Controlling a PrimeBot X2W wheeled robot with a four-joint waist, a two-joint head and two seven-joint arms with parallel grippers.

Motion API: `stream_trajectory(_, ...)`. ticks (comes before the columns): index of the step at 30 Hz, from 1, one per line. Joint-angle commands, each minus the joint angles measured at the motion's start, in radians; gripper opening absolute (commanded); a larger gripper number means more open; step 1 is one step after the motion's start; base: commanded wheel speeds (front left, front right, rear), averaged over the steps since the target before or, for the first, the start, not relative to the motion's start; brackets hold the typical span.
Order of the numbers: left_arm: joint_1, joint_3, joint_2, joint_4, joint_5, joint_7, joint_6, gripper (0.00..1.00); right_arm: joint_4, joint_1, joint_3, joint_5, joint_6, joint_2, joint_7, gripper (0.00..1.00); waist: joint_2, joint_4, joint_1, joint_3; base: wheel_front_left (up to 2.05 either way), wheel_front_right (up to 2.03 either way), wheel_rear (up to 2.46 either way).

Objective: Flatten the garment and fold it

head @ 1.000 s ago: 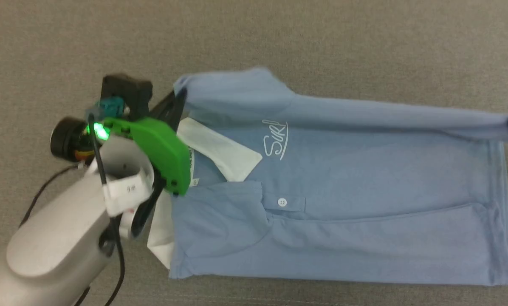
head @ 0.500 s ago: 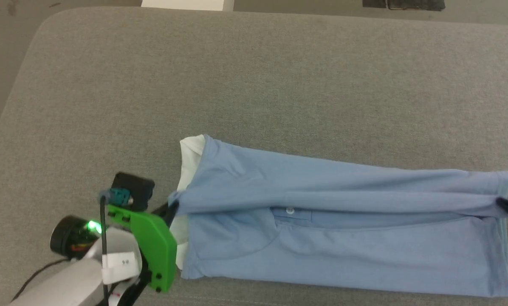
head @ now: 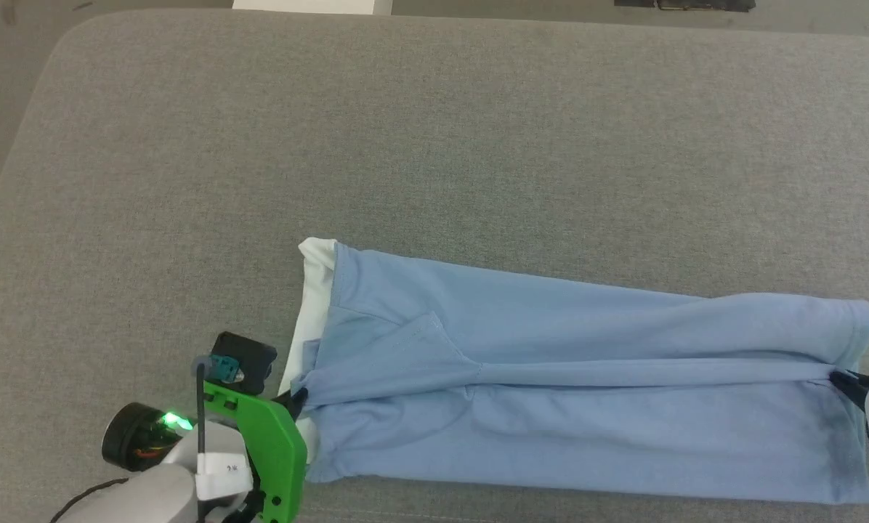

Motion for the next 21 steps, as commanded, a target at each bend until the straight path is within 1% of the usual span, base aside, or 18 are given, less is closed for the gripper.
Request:
stream_trajectory(1,0.011,-0.001,-0.006,0.013,0.011,-0.013,-0.008,1.00,0.013,0.008,0.006,-0.004,-0.002,0.016,0.008,1.00,0.0000,-0.001,0.0000,-0.001,0.00,0.00,0.00)
stream_trajectory(7,-0.005,0.013,-0.040,0.055,0.029,-0.079,-0.019,1.00,-0.001,-0.012,-0.015,0.025,-0.002,0.034,0.003,1.00,0.0000,-0.009,0.0000,-0.033,0.00,0.00,0.00)
stream_trajectory(11,-0.012,0.046,-0.065,0.066,0.031,-0.153,-0.021,1.00,-0.029,-0.025,-0.069,0.066,-0.002,0.048,-0.006,1.00,0.0000,-0.013,0.0000,-0.066,0.00,0.00,0.00)
stream_trajectory(14,-0.014,0.083,-0.084,0.073,0.039,-0.239,-0.015,1.00,-0.056,-0.023,-0.139,0.094,-0.002,0.074,-0.022,1.00,0.0000,-0.015,0.0000,-0.087,0.00,0.00,0.00)
stream_trajectory(17,-0.008,0.136,-0.105,0.090,0.053,-0.346,0.020,1.00,-0.078,-0.004,-0.219,0.100,-0.002,0.116,-0.043,1.00,0.0000,-0.014,0.0000,-0.101,0.00,0.00,0.00)
stream_trajectory(21,0.017,0.207,-0.136,0.108,0.075,-0.508,0.066,1.00,-0.099,0.046,-0.336,0.060,-0.002,0.201,-0.060,1.00,0.0000,-0.014,0.0000,-0.111,0.00,0.00,0.00)
